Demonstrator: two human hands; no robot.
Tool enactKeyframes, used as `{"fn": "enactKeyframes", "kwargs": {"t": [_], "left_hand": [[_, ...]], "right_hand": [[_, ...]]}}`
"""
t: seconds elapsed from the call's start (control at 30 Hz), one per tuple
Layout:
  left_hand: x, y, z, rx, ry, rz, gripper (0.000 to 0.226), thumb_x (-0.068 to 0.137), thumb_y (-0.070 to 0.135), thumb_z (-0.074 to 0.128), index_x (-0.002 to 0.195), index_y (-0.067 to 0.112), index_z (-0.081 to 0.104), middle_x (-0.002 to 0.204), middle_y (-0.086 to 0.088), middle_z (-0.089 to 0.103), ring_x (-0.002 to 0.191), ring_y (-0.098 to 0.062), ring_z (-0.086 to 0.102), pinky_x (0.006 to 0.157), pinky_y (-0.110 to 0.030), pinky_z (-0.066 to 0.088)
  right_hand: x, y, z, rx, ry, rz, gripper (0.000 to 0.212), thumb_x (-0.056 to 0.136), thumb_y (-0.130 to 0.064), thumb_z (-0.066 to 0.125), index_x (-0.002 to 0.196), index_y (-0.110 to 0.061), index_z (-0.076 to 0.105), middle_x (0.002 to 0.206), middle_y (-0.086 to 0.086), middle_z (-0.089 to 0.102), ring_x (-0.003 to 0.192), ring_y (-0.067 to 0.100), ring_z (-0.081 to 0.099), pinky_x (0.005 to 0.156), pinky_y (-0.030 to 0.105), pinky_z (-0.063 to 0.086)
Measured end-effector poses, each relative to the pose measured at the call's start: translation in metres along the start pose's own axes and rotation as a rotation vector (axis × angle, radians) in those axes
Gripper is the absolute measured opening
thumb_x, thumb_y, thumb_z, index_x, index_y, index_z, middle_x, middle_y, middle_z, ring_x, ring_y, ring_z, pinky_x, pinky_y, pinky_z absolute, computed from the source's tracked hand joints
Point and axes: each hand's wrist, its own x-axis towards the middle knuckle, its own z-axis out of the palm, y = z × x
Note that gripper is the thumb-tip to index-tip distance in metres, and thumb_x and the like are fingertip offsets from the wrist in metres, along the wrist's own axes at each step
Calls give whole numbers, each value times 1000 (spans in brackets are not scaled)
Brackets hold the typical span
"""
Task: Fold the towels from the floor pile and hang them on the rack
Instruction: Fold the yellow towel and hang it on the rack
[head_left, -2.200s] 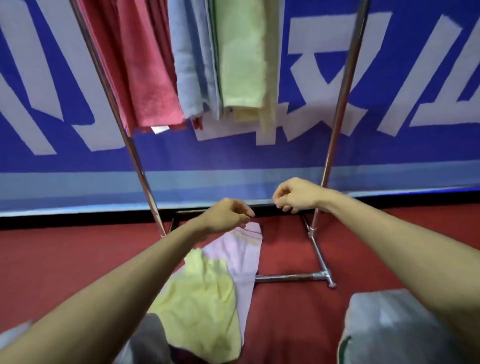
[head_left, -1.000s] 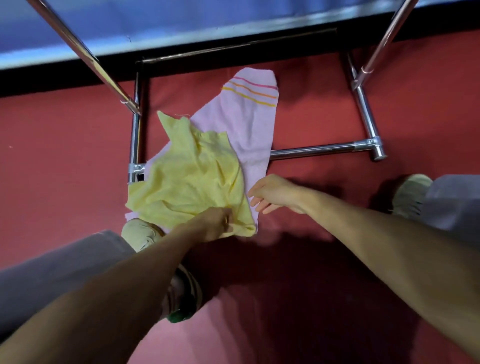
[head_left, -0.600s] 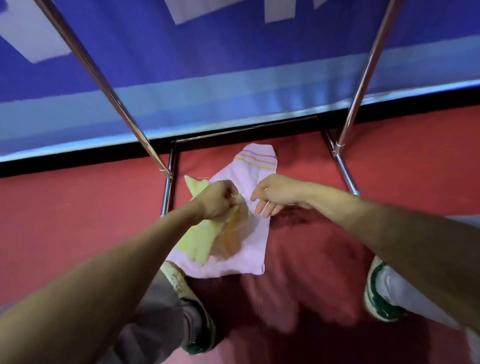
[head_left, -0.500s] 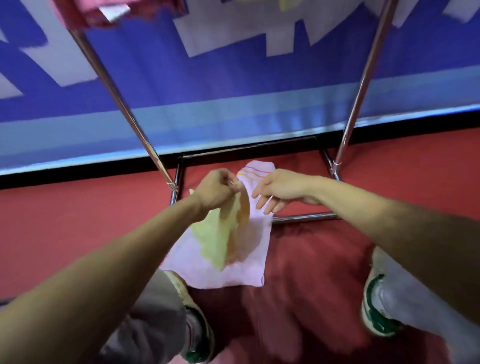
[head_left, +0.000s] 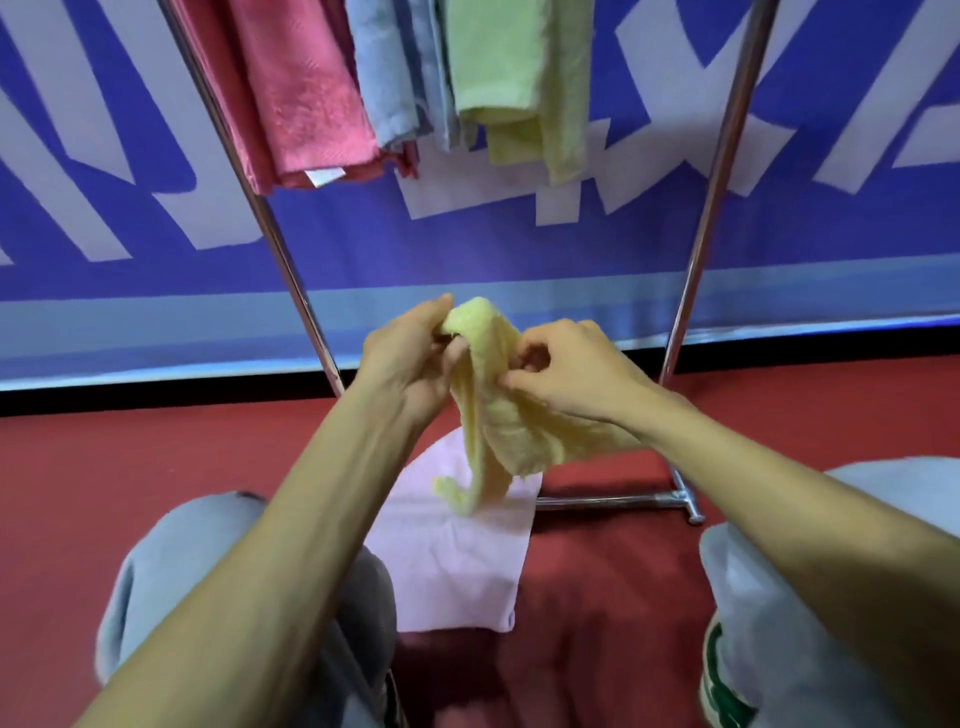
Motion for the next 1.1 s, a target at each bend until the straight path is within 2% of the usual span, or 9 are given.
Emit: {"fn": "enactKeyframes", "kwargs": {"t": [0.13, 0.2, 0.33, 0.53, 0.63, 0.73, 0.87, 0.97, 1.1], "left_hand": [[-3, 7, 1, -25, -6, -20, 15, 89, 11, 63, 77, 5, 58, 68, -3, 53, 52, -8, 58, 44, -15, 51], [-3, 7, 0, -46, -4, -59, 14, 89, 11, 64, 79, 4, 58, 71, -4, 52, 61, -10, 57, 45, -15, 53], [-10, 2, 3, 11, -42, -21, 11, 87, 4, 65, 79, 2, 57, 69, -5, 50, 51, -10, 56, 53, -19, 55], [-5, 11, -6, 57, -14, 132, 11, 84, 3, 67, 80, 5, 57, 63, -3, 57, 55, -9, 60, 54, -19, 57], [3, 18, -16, -72, 67, 119, 11, 85, 4, 67, 82, 6, 56, 76, -6, 58, 70, -13, 61, 57, -21, 57], [-2, 15, -15, -117, 73, 136, 11, 86, 1, 65, 79, 5, 57, 75, -8, 60, 66, -15, 62, 60, -25, 57], [-7, 4, -8, 336, -65, 213, 19, 84, 0, 63, 99, 10, 55, 87, -9, 65, 74, -21, 65, 73, -28, 50], [-15, -5, -2, 724, -170, 266, 6, 90, 10, 59, 86, 13, 56, 83, -5, 62, 73, -21, 65, 66, -24, 45], [-23, -18, 0, 793, -404, 98, 25, 94, 32, 57, 87, 9, 61, 72, -2, 64, 64, -15, 61, 72, -31, 52]], "right_hand": [[5, -2, 3, 54, 79, 3, 11, 83, -20, 64, 73, -25, 67, 67, -8, 61, 72, 11, 56, 69, 21, 38], [2, -4, -1, 117, -7, 22, 8, 80, -30, 70, 75, -25, 66, 73, -5, 67, 70, 9, 58, 69, 22, 43], [-7, -12, 8, 37, -164, 10, 37, 73, -54, 72, 86, -20, 69, 77, -1, 68, 72, 13, 60, 67, 32, 47], [-1, -15, 12, 26, -72, 51, 26, 87, -34, 62, 70, -15, 57, 66, 3, 59, 70, 21, 53, 62, 33, 40], [3, -10, 6, 102, -50, 69, 11, 86, -28, 66, 79, -24, 58, 72, -1, 65, 78, 17, 59, 71, 28, 44], [4, -11, 0, 384, 59, 122, 9, 83, -21, 71, 88, -17, 65, 68, 2, 66, 63, 8, 57, 62, 21, 45], [4, -14, -16, 751, 174, 212, 17, 81, -12, 74, 95, -7, 69, 73, 4, 65, 52, 4, 57, 50, 15, 44], [4, -14, -17, 835, 315, 268, 15, 77, -9, 77, 90, -8, 69, 69, 4, 63, 50, 8, 54, 49, 18, 44], [5, -8, -16, 925, 408, 328, 14, 75, -8, 78, 84, -12, 69, 67, 9, 62, 49, 15, 54, 47, 23, 43]]}}
